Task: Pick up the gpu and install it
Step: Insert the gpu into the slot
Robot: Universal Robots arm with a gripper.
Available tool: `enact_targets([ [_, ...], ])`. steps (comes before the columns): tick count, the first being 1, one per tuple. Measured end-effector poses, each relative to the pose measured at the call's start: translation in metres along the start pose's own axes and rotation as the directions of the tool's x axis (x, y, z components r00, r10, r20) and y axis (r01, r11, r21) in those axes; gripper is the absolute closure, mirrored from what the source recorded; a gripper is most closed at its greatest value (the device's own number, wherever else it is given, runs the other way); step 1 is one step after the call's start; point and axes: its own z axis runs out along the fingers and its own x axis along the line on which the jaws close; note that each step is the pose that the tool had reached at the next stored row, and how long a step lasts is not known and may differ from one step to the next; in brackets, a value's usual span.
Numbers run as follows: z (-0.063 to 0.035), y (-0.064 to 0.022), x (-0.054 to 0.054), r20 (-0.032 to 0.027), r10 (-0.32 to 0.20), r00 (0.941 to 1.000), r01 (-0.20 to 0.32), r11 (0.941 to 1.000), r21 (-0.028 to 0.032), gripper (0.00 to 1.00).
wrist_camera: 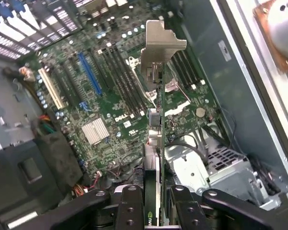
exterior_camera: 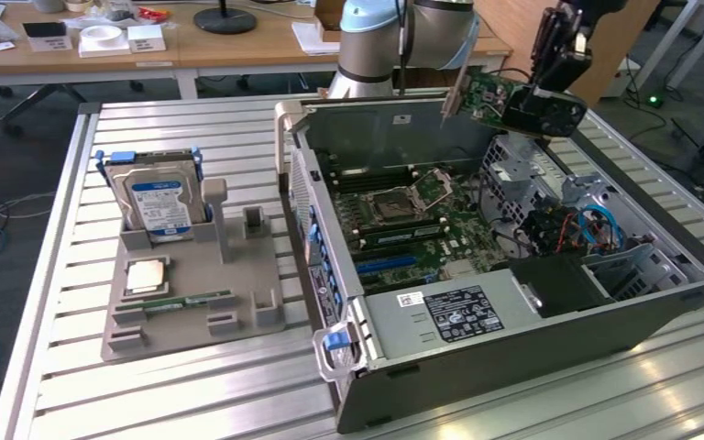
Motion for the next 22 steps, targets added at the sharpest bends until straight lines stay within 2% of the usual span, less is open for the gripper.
enact_targets([
  [3,0.0,0.0,0.0,-0.001,-0.056,0.9985,0.056,0.9985,-0.0014,0.74],
  [6,0.0001,0.0,0.0,-0.002,-0.109,0.994,0.109,0.994,-0.0029,0.74],
  [11,0.0002,0.0,0.0,-0.0034,-0.2,0.9799,0.2,0.9799,-0.0054,0.74],
  [16,0.0002,0.0,0.0,-0.0046,-0.287,0.958,0.287,0.958,-0.008,0.74],
  [19,0.0003,0.0,0.0,-0.0052,-0.339,0.9407,0.339,0.9407,-0.0096,0.74],
  [22,0.0003,0.0,0.0,-0.0057,-0.389,0.9211,0.389,0.9211,-0.0113,0.74],
])
